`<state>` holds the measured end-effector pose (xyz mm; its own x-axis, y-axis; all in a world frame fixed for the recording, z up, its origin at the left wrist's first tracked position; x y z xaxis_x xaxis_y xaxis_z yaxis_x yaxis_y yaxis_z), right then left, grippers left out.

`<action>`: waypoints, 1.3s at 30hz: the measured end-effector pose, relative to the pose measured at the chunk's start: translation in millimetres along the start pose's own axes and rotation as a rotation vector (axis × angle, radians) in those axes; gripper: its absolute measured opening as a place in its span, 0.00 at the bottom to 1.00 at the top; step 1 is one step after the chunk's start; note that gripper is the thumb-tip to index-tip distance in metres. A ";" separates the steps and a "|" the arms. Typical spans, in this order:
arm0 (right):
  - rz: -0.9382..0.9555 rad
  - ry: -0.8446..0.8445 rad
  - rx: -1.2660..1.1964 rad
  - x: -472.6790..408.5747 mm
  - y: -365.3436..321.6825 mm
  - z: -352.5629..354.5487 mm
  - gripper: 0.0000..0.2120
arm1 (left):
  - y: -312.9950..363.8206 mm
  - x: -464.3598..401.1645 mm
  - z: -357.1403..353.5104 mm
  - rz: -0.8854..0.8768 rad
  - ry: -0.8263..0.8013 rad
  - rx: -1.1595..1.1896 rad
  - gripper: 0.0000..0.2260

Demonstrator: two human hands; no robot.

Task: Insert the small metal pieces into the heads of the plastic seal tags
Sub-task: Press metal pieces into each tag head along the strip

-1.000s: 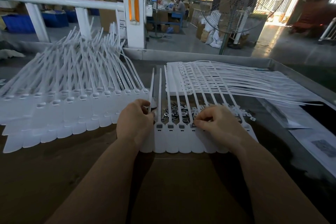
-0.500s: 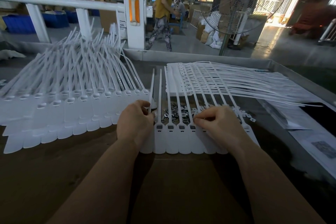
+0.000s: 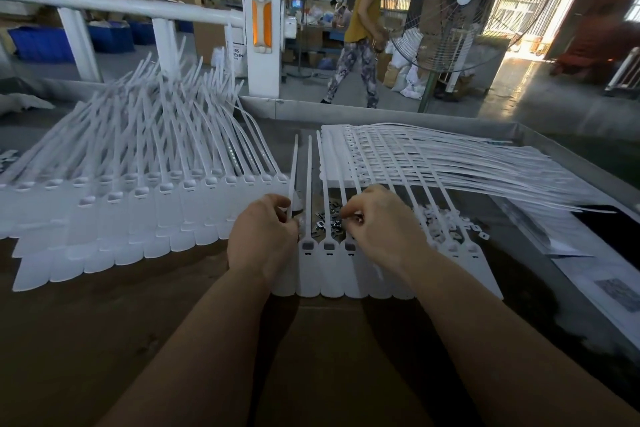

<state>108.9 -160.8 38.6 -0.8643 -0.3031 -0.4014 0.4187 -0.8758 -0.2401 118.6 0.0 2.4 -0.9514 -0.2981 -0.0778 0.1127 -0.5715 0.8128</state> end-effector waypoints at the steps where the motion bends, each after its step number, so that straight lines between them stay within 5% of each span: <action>1: 0.005 -0.028 0.042 -2.5 -1.7 -4.6 0.10 | -0.6 0.0 0.5 0.004 0.004 0.003 0.15; 10: 0.024 -0.043 0.229 -11.9 -10.2 -14.3 0.10 | -1.0 -0.9 0.4 0.002 0.020 0.003 0.15; 39: 0.125 0.062 0.256 -9.6 -22.3 -4.8 0.08 | 4.8 3.1 1.6 -0.001 0.004 0.002 0.15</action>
<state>109.2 -136.6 43.5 -0.7884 -0.3984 -0.4688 0.4303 -0.9017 0.0426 115.8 -2.4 7.0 -0.9504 -0.3006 -0.0803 0.1116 -0.5701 0.8139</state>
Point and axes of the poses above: each hand's wrist, its own x-axis away from the middle knuckle, its own z-axis out of the back of the hand, y = z × x, the point moved 10 cm from there along -x, towards the middle knuckle, and after that the axes turned 12 degrees about z, right-handed, at the moved point
